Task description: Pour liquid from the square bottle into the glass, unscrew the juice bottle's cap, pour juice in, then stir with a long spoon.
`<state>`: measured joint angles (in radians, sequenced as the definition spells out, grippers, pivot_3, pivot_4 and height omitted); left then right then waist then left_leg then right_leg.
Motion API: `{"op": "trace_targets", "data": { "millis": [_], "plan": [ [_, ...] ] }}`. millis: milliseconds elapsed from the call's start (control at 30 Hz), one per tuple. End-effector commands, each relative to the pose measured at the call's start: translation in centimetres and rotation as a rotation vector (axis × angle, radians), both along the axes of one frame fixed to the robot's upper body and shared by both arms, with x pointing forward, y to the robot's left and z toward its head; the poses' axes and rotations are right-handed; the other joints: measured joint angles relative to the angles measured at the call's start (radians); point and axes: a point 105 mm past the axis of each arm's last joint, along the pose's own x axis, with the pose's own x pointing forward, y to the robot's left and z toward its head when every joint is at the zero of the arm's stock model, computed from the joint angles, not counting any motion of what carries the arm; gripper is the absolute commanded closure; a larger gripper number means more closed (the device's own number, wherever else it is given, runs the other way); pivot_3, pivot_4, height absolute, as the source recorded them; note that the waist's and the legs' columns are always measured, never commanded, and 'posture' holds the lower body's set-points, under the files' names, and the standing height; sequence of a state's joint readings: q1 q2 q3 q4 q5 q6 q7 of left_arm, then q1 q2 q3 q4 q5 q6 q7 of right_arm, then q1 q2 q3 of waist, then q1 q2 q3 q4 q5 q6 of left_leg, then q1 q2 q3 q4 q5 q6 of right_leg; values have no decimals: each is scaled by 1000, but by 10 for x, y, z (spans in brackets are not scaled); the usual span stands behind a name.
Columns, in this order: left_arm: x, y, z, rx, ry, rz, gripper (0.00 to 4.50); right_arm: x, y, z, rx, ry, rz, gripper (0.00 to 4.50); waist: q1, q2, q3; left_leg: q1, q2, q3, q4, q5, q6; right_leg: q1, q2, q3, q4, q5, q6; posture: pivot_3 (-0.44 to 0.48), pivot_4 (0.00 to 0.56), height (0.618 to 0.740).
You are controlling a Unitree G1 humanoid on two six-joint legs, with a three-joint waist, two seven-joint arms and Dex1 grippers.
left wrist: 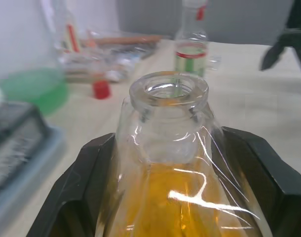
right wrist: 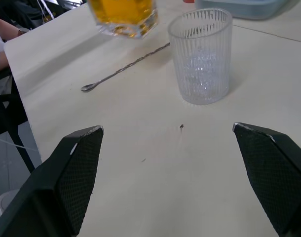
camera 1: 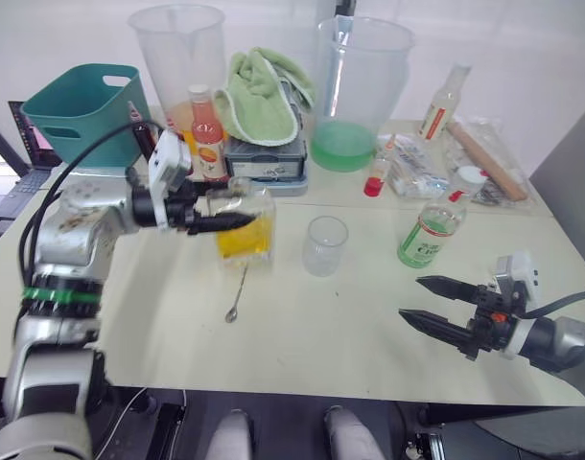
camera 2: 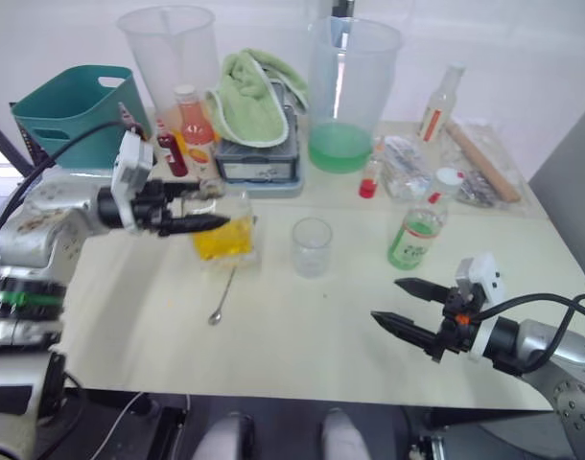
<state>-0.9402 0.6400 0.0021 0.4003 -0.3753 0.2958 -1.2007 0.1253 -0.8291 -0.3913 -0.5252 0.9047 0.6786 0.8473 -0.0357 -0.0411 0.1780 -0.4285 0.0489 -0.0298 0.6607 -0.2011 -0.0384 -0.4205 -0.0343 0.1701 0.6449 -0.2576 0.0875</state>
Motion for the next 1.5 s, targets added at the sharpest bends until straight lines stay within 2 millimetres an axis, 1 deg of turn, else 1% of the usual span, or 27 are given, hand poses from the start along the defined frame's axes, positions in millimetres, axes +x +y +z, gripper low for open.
{"op": "trace_targets", "data": {
  "millis": [33,100,133,267,333,400,467,567,700,833,1033,1167,1300,1433,1500],
  "plan": [
    [9,-9,32,-3,-211,45,1708,-2,2,5,-7,-47,-16,40,-1,0,0,-1,0,0,0,0,0,0,0,0,-1,0,0,0,150,727],
    [16,-16,34,10,-260,61,1708,-2,1,5,-6,-53,-43,40,-1,0,0,-2,0,0,0,0,0,-2,0,0,0,1,-2,0,150,727],
    [18,-21,35,13,-274,56,1708,-2,1,4,-7,-54,-51,40,-2,0,0,-2,0,0,-1,-1,1,-2,0,0,0,4,-6,0,150,727],
    [22,-40,37,34,-341,43,1708,-1,2,3,4,-60,-78,40,-4,-1,0,-4,0,0,-1,-1,1,-3,0,0,0,4,-7,0,150,727],
    [22,-45,37,41,-363,37,1708,-1,2,3,13,-66,-90,40,-4,-1,0,-4,0,0,-1,-1,1,-3,0,0,0,4,-7,0,150,727],
    [23,-48,32,93,-408,38,1708,0,1,4,36,-75,-116,40,-5,-1,1,-4,0,0,-1,-1,1,-3,0,0,0,4,-7,0,150,727],
    [25,-56,28,126,-490,49,1708,0,-2,0,31,-81,-150,40,-5,-1,0,-3,0,-1,-1,-1,1,-3,0,0,1,4,-7,0,150,727],
    [26,-66,27,153,-595,60,1708,-2,-2,-5,29,-82,-162,40,-2,-1,0,-3,0,-1,-1,-1,1,-2,0,0,1,4,-7,0,150,727],
    [30,-71,25,186,-668,92,1708,-4,-1,-4,32,-92,-169,40,-4,-1,0,-3,-1,-1,0,-1,1,-2,0,0,1,4,-6,0,150,727],
    [32,-77,17,249,-746,98,1708,-4,2,-3,26,-106,-169,40,-5,-1,0,-3,-1,-1,0,-1,1,-3,0,0,2,4,-6,0,150,727],
    [34,-85,10,271,-800,107,1708,-2,5,-2,30,-112,-172,40,-3,-1,0,-3,-1,-1,0,-1,1,-2,0,0,2,4,-6,0,150,727],
    [32,-90,7,292,-849,92,1708,-2,6,-2,30,-112,-180,40,-3,-1,0,-3,-1,-1,0,-1,1,-2,0,0,2,4,-6,0,150,727],
    [33,-91,4,321,-889,98,1708,0,5,-2,22,-115,-201,40,-3,-1,0,-3,-1,-1,0,-1,1,-2,0,0,2,4,-6,0,150,727],
    [27,-97,2,371,-1002,73,1708,1,5,-2,21,-116,-203,40,-3,-1,0,-3,-1,-1,0,-1,1,-2,0,0,2,4,-6,0,150,727],
    [26,-98,0,372,-1023,69,1708,1,5,-2,21,-117,-205,40,-2,-1,0,-3,-1,-1,0,-1,1,-2,0,0,2,4,-6,0,150,727]
  ]
}}
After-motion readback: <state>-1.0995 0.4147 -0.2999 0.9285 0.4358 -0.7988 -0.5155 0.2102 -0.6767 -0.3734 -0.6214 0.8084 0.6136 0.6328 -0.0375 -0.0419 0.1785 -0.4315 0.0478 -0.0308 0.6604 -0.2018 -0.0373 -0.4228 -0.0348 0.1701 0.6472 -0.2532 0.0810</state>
